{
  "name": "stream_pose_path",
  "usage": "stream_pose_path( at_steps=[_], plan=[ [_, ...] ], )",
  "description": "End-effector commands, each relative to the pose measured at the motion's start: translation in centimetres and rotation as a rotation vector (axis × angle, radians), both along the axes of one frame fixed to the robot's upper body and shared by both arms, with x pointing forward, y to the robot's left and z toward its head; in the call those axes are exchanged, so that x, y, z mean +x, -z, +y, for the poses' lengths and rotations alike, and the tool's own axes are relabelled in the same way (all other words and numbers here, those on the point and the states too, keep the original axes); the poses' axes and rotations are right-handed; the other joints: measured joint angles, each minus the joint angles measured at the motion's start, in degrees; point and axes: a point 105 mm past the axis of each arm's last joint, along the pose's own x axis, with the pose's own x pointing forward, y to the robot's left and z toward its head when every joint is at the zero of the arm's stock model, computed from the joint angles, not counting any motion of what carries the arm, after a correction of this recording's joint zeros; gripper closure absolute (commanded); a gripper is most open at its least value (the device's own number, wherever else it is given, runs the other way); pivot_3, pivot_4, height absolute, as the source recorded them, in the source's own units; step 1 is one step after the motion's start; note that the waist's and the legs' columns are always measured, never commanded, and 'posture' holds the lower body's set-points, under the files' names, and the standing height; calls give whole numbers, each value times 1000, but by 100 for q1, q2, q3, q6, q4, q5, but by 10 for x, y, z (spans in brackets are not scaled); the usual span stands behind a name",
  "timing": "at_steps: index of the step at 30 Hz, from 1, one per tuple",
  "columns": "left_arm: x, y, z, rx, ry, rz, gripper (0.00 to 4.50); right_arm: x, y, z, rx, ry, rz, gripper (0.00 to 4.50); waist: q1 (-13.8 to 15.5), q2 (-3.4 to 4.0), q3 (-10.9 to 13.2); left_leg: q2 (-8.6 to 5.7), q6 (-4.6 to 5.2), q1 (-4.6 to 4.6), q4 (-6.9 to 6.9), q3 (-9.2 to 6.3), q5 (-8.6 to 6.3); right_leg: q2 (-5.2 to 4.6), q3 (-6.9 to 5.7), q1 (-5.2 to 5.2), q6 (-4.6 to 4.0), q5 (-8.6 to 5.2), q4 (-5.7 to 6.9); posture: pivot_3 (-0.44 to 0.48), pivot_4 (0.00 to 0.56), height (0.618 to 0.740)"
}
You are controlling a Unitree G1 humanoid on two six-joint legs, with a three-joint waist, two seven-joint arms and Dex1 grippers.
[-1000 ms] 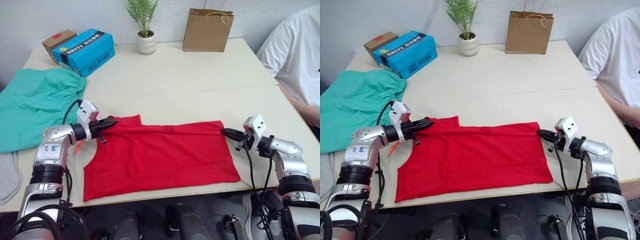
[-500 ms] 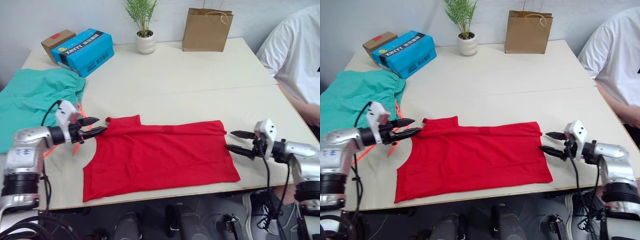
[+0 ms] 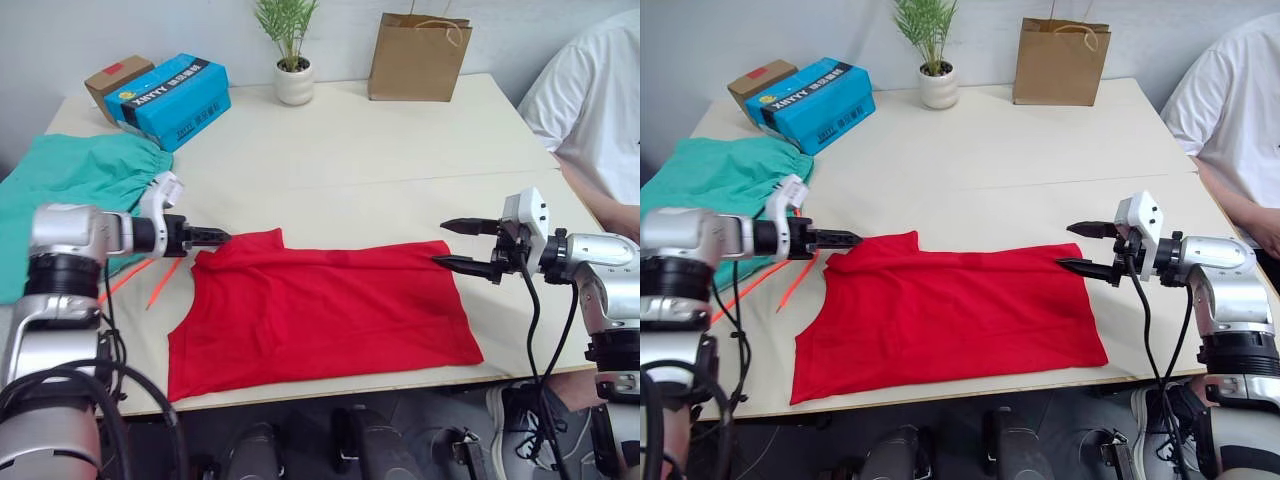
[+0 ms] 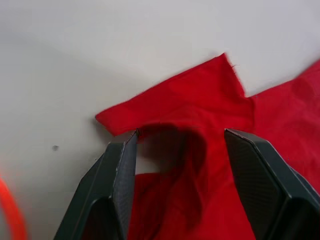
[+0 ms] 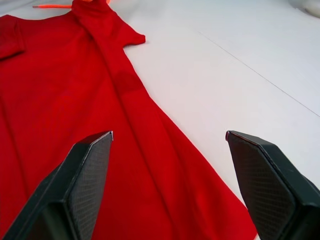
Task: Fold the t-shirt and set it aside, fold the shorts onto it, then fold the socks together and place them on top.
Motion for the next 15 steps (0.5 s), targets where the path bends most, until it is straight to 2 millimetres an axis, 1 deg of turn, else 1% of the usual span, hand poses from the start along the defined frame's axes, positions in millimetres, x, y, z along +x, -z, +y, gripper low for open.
stream_pose_path(
  at_steps=[1, 6, 8, 10, 12, 15],
  plan=[
    [8, -7, -3, -23, -24, 12, 1644, -4, -12, 3, 8, -6, -50, 819, 5, -1, 1, 0, 0, -2, 0, 0, 0, 0, -1, -1, 0, 0, 0, 0, 150, 740],
    [19, -1, -8, -19, -48, -2, 1644, -10, -6, 0, 2, 16, -49, 819, 7, -1, 1, -5, 0, 2, 2, -1, 0, -5, -1, 0, 0, 0, 3, 0, 150, 740],
    [23, -1, -9, -20, -53, -33, 2051, -12, -5, 0, 1, 22, -47, 771, 9, -1, 1, -5, 0, 2, 6, -1, 0, -6, -1, 0, 0, 0, 7, 0, 150, 740],
    [30, -6, -11, -39, -42, -120, 2563, -14, -2, -1, 4, 29, -43, 771, 10, -1, 1, -4, 0, 3, 10, -1, 1, -6, -1, 0, 0, 0, 12, 0, 150, 740],
    [32, -8, -13, -54, -21, -175, 3243, -16, -1, -1, 8, 36, -40, 771, 5, -2, 1, -3, 0, 1, 13, -2, 1, -6, -1, 0, 0, 0, 15, 0, 150, 740],
    [27, -18, -20, -87, 121, -363, 4195, -18, 1, -2, 12, 45, -33, 771, -6, -2, 1, -3, -1, 2, 12, 0, 1, -6, -1, 0, 0, 0, 16, 0, 150, 740]
  ],
)
